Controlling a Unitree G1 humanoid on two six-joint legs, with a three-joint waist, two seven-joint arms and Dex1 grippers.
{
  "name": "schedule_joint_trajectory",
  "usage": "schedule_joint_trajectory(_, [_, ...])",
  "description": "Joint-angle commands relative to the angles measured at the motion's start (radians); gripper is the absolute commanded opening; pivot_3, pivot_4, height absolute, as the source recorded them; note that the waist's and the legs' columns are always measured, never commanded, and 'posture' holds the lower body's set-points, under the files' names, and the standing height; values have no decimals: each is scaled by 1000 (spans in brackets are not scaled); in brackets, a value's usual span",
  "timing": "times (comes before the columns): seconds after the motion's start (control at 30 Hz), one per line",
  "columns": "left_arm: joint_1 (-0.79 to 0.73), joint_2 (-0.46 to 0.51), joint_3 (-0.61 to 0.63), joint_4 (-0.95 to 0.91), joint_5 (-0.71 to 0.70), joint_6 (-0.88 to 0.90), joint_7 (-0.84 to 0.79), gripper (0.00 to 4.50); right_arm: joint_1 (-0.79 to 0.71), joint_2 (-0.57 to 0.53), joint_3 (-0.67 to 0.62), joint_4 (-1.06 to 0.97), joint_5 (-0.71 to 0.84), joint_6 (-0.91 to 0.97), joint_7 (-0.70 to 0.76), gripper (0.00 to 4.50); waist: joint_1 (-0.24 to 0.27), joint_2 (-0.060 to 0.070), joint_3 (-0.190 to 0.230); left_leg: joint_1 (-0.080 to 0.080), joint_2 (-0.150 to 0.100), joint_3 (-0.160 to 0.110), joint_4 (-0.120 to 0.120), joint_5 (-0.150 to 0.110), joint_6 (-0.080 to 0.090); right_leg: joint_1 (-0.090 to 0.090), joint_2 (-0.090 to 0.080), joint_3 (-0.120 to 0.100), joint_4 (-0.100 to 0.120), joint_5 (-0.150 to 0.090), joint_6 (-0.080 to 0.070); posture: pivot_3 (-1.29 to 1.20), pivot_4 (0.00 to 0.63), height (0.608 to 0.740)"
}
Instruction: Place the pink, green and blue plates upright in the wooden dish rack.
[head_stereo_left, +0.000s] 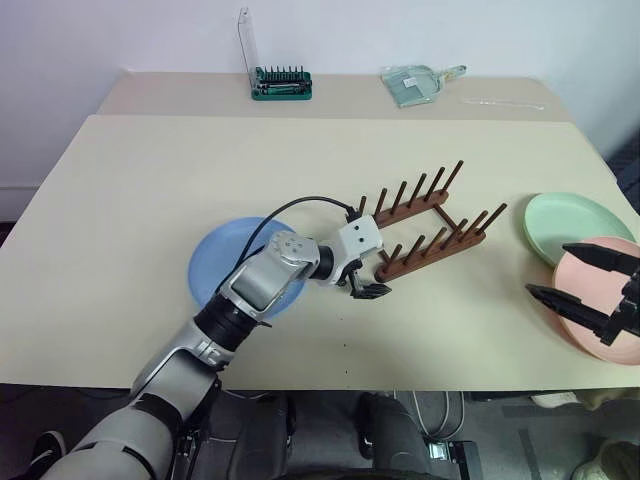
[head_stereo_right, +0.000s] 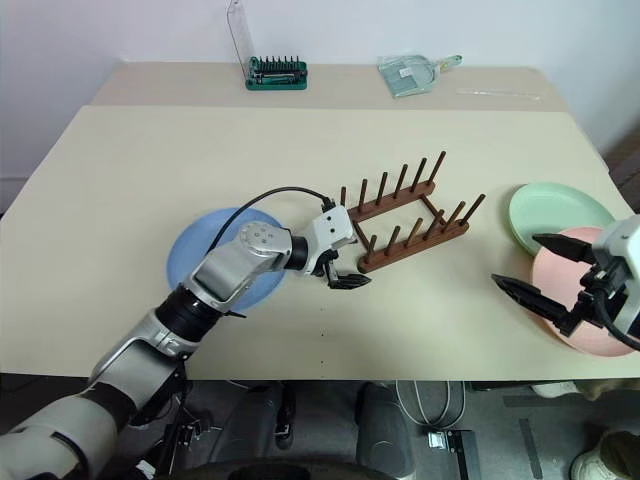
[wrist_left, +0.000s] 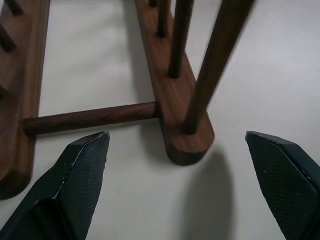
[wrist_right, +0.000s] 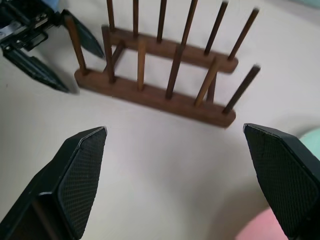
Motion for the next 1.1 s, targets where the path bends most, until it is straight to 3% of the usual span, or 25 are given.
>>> schedule_joint_trajectory(0.03, [-36, -46, 15, 16, 14, 9, 15, 4500, 39, 1, -42, -33, -21, 3, -17, 4477, 0, 0, 0, 0, 0, 0, 0, 0, 0, 0, 0, 0, 0, 0, 0, 0, 150, 724])
schedule_joint_trajectory(0.27, [-27, -80, 18, 26, 4, 88, 1, 4500, 35, 13, -44, -50, 1, 7, -51, 4477, -1, 0, 0, 0, 0, 0, 0, 0, 0, 0, 0, 0, 0, 0, 0, 0, 150, 724])
schedule_joint_trajectory(0.4, [-24, -104, 28, 27, 13, 119, 34, 2804, 25, 9, -41, -58, 13, 15, -60, 4500, 1, 0, 0, 0, 0, 0, 0, 0, 0, 0, 0, 0, 0, 0, 0, 0, 150, 724])
schedule_joint_trajectory(0.5, [-29, -106, 27, 25, 19, 125, 40, 1174, 17, 5, -34, -55, 9, 8, -66, 4500, 1, 0, 0, 0, 0, 0, 0, 0, 0, 0, 0, 0, 0, 0, 0, 0, 150, 724])
schedule_joint_trajectory(0.53, [-30, -108, 28, 25, 20, 128, 42, 815, 13, 3, -30, -53, 8, 8, -68, 4500, 2, 0, -1, 0, 0, -1, 0, 0, 0, 0, 0, 0, 0, 0, 0, 0, 150, 724])
schedule_joint_trajectory(0.73, [-34, -95, 30, 29, 40, 85, 30, 777, -36, -6, 6, -42, 9, 9, -82, 4500, -1, 1, -2, 1, 0, -1, 0, 0, 0, 1, 0, 0, -1, 0, 0, 0, 150, 724])
schedule_joint_trajectory(0.9, [-83, -47, 83, 89, 7, -71, -88, 777, -88, -15, 37, -21, 10, 6, -83, 4500, -1, 1, -2, 1, 0, -1, 0, 0, 0, 1, 0, 0, -1, 0, 0, 0, 150, 724])
schedule_joint_trajectory(1.1, [-137, 48, 77, 240, 32, -392, -298, 777, -144, -31, 75, -2, 7, 4, -81, 4500, 0, 2, -2, 0, 0, 0, 0, 0, 0, 1, 0, 0, -1, 0, 0, 0, 150, 724])
